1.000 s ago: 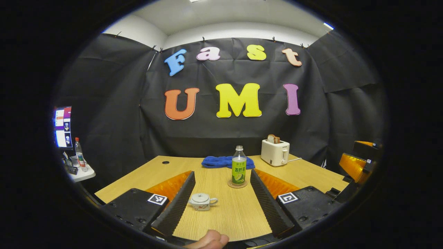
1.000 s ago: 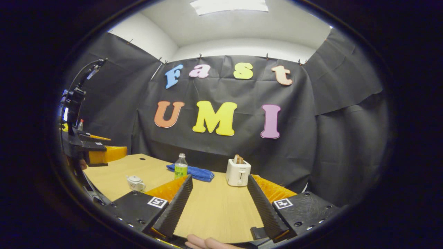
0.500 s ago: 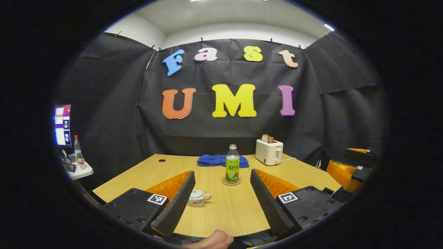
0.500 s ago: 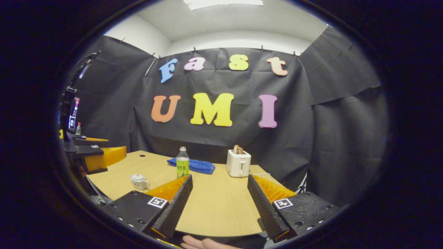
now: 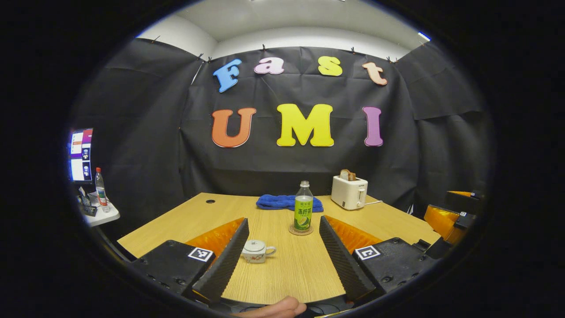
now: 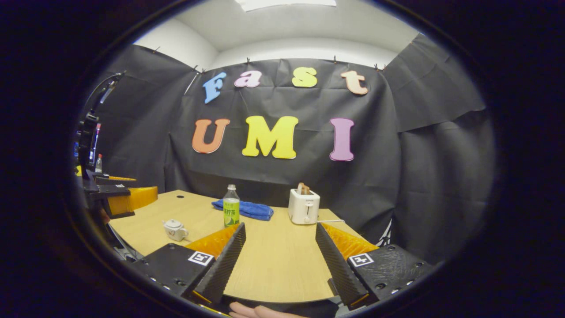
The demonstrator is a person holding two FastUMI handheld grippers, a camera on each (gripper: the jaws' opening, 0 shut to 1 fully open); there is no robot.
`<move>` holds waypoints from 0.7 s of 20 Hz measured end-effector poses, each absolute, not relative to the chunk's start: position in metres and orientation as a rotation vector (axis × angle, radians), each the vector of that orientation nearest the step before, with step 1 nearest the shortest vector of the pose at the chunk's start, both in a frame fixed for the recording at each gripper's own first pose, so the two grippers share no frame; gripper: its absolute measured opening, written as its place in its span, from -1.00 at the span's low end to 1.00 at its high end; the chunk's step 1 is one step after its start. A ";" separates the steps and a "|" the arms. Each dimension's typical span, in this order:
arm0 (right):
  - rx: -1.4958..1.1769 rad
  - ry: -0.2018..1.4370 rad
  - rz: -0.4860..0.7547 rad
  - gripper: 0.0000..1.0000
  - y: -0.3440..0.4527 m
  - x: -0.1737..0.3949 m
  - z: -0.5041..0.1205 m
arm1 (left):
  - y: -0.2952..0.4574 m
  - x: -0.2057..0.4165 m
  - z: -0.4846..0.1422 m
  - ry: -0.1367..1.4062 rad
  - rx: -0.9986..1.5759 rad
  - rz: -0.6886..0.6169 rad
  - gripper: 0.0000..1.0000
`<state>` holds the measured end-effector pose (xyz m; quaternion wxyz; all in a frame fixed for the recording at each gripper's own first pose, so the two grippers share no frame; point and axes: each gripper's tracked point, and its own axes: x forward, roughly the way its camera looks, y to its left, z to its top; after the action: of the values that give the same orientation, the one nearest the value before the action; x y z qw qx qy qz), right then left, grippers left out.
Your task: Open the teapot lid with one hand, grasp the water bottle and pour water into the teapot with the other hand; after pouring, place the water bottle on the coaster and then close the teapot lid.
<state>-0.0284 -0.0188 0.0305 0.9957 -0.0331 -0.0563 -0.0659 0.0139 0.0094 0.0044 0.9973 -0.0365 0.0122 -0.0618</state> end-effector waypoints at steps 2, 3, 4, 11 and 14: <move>-0.071 -0.109 -0.131 0.90 -0.021 -0.026 0.029 | 0.006 0.016 0.002 0.032 -0.059 -0.127 1.00; -0.073 -0.109 -0.132 0.90 -0.021 -0.025 0.030 | 0.004 0.016 0.001 0.033 -0.055 -0.129 1.00; -0.075 -0.110 -0.134 0.90 -0.021 -0.026 0.030 | 0.005 0.016 0.000 0.034 -0.052 -0.131 1.00; -0.081 -0.098 -0.121 0.84 -0.013 -0.017 0.028 | 0.002 0.017 -0.001 0.036 -0.040 -0.132 1.00; -0.085 -0.092 -0.112 0.84 -0.011 -0.015 0.027 | 0.003 0.017 -0.003 0.041 -0.040 -0.129 1.00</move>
<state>-0.0148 -0.0106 0.0271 0.9965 -0.0425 -0.0460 -0.0561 0.0170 0.0027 -0.0026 0.9975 -0.0201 0.0202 -0.0645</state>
